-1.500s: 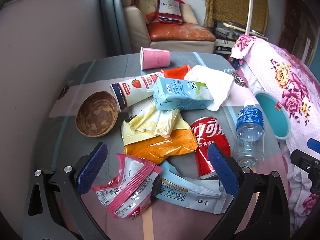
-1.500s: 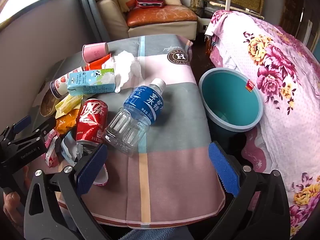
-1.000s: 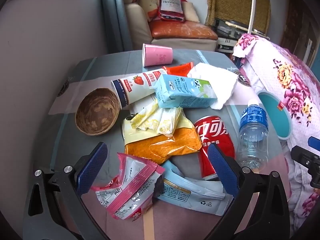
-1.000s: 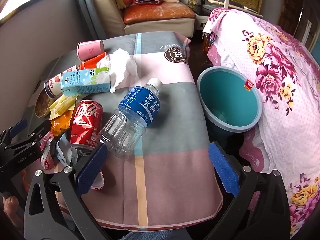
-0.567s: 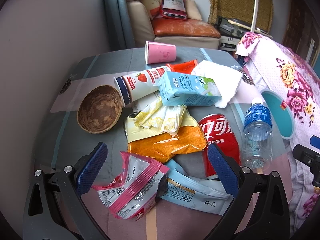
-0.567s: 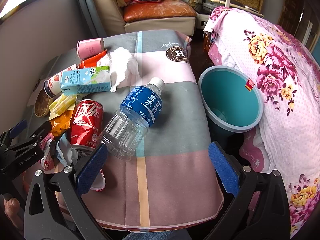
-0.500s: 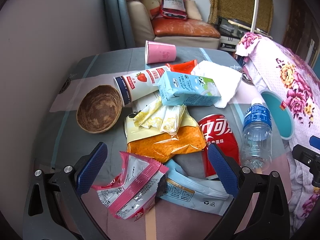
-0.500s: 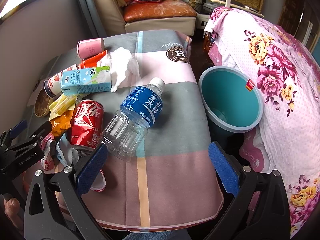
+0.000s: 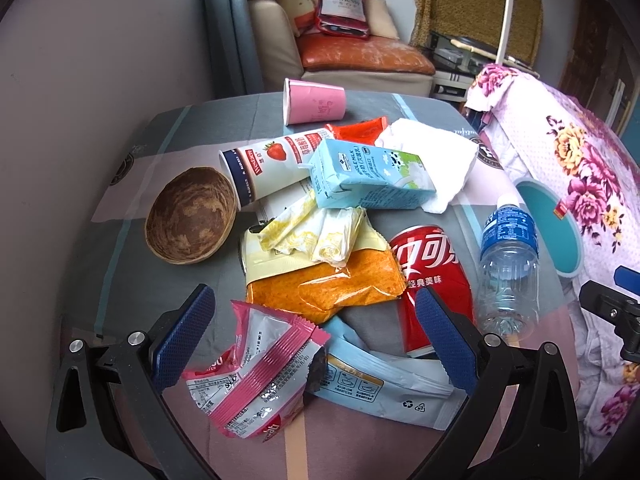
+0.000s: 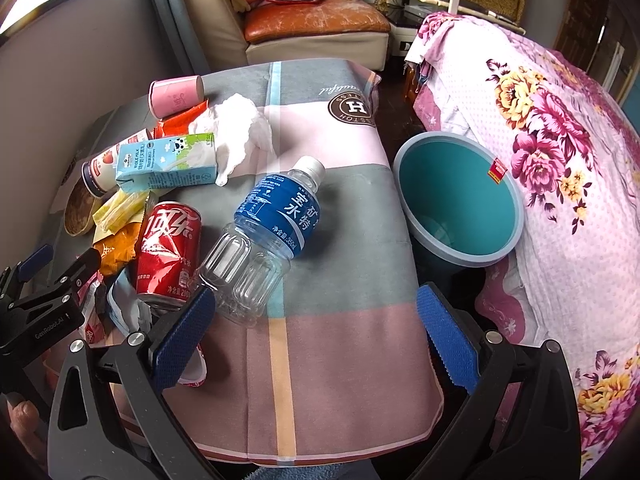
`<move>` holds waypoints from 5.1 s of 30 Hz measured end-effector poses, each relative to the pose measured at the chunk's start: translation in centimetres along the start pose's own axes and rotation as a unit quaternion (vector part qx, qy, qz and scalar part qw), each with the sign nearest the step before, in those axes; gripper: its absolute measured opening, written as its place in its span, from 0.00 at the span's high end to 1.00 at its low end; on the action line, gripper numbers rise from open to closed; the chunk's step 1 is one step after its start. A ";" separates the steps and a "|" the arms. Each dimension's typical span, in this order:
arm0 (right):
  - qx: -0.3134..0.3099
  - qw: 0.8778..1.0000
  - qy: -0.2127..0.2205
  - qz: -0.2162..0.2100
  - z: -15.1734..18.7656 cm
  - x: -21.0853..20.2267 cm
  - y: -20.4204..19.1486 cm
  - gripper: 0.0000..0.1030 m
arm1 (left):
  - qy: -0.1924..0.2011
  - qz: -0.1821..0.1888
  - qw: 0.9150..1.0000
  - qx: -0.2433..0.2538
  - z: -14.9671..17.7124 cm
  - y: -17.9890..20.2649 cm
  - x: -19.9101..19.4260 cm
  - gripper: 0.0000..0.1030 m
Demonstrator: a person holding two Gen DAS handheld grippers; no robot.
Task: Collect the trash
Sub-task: 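Move both grippers toward the red can and the clear water bottle, then grasp the red Coca-Cola can with the left gripper while the right gripper grasps the water bottle, then lift the can with the left gripper while the right gripper lifts the bottle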
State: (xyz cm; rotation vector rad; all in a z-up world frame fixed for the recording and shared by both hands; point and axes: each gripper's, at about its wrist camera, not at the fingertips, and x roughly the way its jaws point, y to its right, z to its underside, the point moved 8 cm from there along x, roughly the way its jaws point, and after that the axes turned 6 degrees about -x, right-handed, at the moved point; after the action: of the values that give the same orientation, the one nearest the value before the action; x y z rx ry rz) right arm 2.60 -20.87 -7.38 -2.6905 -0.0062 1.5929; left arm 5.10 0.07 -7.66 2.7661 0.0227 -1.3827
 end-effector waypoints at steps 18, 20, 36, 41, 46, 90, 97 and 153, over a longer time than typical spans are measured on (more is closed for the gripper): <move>0.007 1.000 -0.011 -0.017 -2.0 2.0 -0.4 0.06 | -0.051 0.048 0.997 -0.032 0.4 -1.6 2.3 0.03; 0.012 0.999 -0.017 -0.026 -2.3 2.7 -0.6 0.06 | -0.061 0.056 0.996 -0.036 0.5 -1.8 2.7 0.03; 0.046 0.988 -0.093 -0.114 -3.2 9.4 -2.8 0.32 | -0.072 0.081 0.994 -0.019 -0.8 -0.8 2.9 0.03; 0.045 0.989 -0.080 -0.113 -2.3 8.8 -1.5 0.33 | -0.085 0.103 0.991 0.012 -0.5 1.9 2.3 0.08; 0.065 0.988 -0.080 -0.118 -1.0 8.3 0.9 0.33 | -0.132 0.130 0.982 0.039 0.8 5.2 2.9 0.31; 0.089 0.979 -0.041 -0.181 -1.4 8.2 3.9 0.36 | -0.177 0.135 0.972 0.070 -1.0 11.0 7.7 0.54; 0.092 0.979 -0.032 -0.178 -2.1 7.7 4.7 0.36 | -0.210 0.125 0.966 0.089 1.1 11.9 9.4 0.54; 0.247 0.967 0.058 -0.034 -5.2 5.5 25.8 0.38 | -0.161 0.216 0.939 0.213 -3.8 32.2 9.3 0.54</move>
State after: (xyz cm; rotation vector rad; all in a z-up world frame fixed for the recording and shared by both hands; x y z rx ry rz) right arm 9.69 -46.61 -10.07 -2.3558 0.2620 1.2138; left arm 14.85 -32.02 -11.62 2.5470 -0.9384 -1.8426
